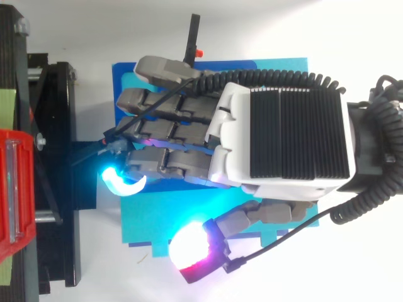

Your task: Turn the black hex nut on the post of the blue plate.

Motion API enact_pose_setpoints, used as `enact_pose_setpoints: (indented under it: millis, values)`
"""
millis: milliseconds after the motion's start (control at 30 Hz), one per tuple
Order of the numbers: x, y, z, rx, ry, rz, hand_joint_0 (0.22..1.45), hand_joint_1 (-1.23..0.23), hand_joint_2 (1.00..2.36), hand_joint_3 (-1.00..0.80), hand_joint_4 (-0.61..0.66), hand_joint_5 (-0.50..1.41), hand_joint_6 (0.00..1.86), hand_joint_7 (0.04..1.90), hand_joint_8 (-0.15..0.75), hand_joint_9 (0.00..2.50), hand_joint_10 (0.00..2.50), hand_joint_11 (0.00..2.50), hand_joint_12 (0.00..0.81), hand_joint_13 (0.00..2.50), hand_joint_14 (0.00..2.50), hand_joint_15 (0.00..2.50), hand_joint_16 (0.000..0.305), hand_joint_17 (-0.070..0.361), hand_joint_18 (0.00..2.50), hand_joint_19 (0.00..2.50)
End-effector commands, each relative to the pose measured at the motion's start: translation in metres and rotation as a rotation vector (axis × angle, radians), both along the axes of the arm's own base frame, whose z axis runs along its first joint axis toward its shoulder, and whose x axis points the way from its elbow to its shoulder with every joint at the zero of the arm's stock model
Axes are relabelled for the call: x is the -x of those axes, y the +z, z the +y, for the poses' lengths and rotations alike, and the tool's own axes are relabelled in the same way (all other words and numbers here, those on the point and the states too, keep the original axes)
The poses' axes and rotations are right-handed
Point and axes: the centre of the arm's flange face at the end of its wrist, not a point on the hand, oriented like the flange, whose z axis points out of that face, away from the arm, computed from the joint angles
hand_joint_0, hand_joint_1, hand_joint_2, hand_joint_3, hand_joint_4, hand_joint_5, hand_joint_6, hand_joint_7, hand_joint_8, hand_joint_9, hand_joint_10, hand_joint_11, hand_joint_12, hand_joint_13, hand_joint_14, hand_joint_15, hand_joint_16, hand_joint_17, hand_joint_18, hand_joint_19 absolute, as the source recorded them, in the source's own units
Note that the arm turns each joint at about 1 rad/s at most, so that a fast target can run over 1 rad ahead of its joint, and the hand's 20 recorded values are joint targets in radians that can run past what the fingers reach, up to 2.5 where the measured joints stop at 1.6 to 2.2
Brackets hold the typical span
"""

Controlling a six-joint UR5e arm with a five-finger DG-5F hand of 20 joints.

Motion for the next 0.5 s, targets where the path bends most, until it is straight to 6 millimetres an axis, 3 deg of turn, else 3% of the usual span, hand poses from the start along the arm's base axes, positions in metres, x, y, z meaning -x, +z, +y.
enact_pose_setpoints:
  millis: [0, 467]
  values:
    - [0.000, 0.000, 0.000, 0.001, 0.001, 0.005, 0.50, -0.53, 1.00, -0.50, 0.14, -0.22, 0.50, 0.75, 0.251, 0.46, 0.00, 0.00, 0.345, 0.22, 0.00, 0.03, 0.045, 0.102, 0.00, 0.08]
    - [0.005, -0.003, -0.026, 0.031, 0.007, 0.031, 0.49, -0.51, 1.00, -0.50, 0.15, -0.21, 0.50, 0.75, 0.254, 0.46, 0.00, 0.00, 0.348, 0.22, 0.00, 0.03, 0.046, 0.103, 0.00, 0.09]
